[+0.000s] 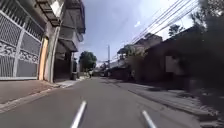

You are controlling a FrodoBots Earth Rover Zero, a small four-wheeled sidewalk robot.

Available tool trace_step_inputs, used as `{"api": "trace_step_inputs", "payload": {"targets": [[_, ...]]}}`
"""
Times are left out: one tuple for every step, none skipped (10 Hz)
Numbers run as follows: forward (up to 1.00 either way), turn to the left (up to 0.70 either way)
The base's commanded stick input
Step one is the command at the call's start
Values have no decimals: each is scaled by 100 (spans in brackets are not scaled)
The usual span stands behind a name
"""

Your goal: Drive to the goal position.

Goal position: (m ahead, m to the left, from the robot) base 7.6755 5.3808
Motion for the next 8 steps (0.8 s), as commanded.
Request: {"api": "trace_step_inputs", "payload": {"targets": [[100, 0], [100, 0], [100, 0], [100, 0], [100, 0], [100, 0], [100, 0], [100, 0]]}}
